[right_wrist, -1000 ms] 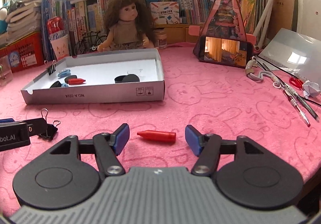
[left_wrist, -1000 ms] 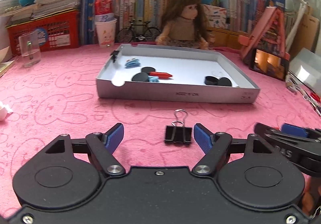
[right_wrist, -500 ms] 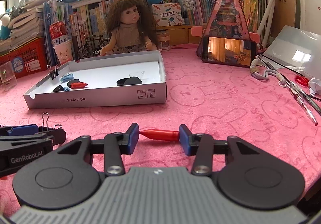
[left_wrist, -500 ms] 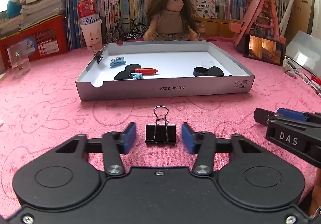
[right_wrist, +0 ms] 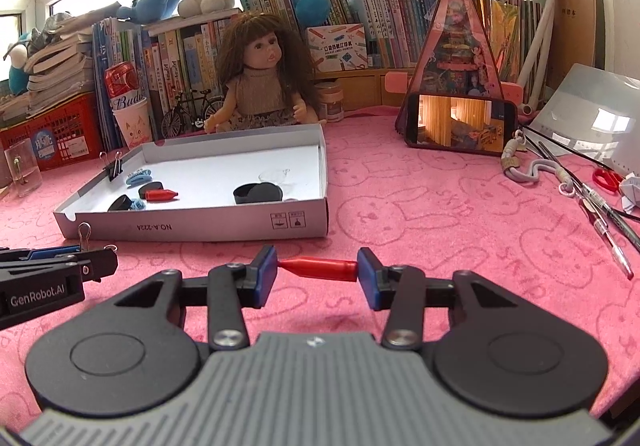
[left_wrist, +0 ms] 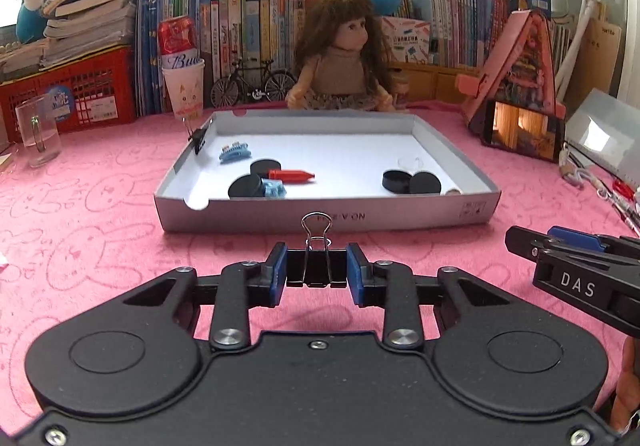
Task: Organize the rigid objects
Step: 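Carry the binder clip in the left gripper while the right gripper carries the marker over the tray, then lower and release the binder clip with the left gripper while the right gripper releases the marker into the tray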
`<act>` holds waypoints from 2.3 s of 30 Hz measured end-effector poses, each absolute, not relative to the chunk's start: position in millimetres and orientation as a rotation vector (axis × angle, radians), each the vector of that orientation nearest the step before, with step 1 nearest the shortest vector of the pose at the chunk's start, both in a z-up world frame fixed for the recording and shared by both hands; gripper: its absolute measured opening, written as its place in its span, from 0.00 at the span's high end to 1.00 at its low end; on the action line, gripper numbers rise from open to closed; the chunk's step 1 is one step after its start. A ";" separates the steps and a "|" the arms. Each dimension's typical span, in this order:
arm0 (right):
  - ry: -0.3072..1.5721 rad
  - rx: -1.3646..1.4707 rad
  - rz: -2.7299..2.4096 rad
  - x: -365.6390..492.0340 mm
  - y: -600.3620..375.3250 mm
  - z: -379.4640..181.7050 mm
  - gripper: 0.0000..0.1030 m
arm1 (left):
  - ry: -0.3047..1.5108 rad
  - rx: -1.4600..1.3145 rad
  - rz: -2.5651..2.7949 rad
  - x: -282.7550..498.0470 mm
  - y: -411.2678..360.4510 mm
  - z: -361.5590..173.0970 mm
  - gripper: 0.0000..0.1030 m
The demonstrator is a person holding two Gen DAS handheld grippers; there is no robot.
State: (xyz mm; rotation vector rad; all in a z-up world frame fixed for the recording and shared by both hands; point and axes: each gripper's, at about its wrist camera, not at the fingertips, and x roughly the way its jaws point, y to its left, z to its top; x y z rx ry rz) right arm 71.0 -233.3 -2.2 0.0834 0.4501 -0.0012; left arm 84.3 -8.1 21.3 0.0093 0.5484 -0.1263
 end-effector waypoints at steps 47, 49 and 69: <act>0.415 0.065 0.169 184.1 -219.8 23.6 0.53 | 0.498 -0.099 -0.096 208.7 12.2 33.8 0.71; 0.408 0.060 0.188 191.1 -217.3 21.7 0.53 | 0.503 -0.096 -0.095 217.1 10.5 30.6 0.71; 0.429 0.115 0.257 237.5 -207.2 3.9 0.52 | 0.546 -0.097 -0.033 262.3 0.1 6.2 0.71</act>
